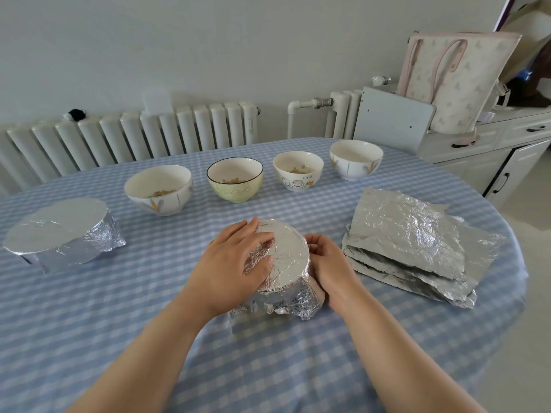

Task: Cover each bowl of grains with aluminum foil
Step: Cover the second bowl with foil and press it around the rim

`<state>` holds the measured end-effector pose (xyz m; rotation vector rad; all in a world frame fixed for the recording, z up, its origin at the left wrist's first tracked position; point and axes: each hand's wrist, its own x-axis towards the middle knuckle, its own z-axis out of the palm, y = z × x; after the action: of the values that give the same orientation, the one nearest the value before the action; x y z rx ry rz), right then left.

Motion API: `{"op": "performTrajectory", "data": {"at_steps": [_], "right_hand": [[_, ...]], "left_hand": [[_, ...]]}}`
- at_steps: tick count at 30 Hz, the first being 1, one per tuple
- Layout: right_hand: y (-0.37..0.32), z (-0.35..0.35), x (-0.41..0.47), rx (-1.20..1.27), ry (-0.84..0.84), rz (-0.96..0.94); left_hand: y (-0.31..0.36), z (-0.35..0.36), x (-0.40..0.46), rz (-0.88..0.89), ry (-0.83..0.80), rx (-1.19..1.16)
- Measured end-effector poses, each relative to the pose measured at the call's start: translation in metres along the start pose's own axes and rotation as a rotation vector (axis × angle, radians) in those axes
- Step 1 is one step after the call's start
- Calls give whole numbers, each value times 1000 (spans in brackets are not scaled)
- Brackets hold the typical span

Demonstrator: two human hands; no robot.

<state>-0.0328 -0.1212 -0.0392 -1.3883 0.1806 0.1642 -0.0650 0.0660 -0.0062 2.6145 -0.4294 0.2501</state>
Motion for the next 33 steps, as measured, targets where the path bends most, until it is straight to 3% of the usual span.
{"op": "performTrajectory", "data": {"at_steps": [6,9,11,17,23,33], "right_hand": [[-3,-5,-2,-372,227,-166],[-11,-10,-14,-351,367,-359],[-14,-6,-27,-310,327,-447],[2,10,-45,-361,246,-474],[-10,8,-16,-284,93,-328],[-2,-9,-15,-55,-75,-160]], "left_hand": [[1,-2,0,-12,-33,10],[1,-2,-1,-10,-39,21],[0,-1,-1,-2,-28,17],[6,6,-4,-77,79,11],[20,16,-11,-225,182,64],[18,11,-11,-202,163,30]]}}
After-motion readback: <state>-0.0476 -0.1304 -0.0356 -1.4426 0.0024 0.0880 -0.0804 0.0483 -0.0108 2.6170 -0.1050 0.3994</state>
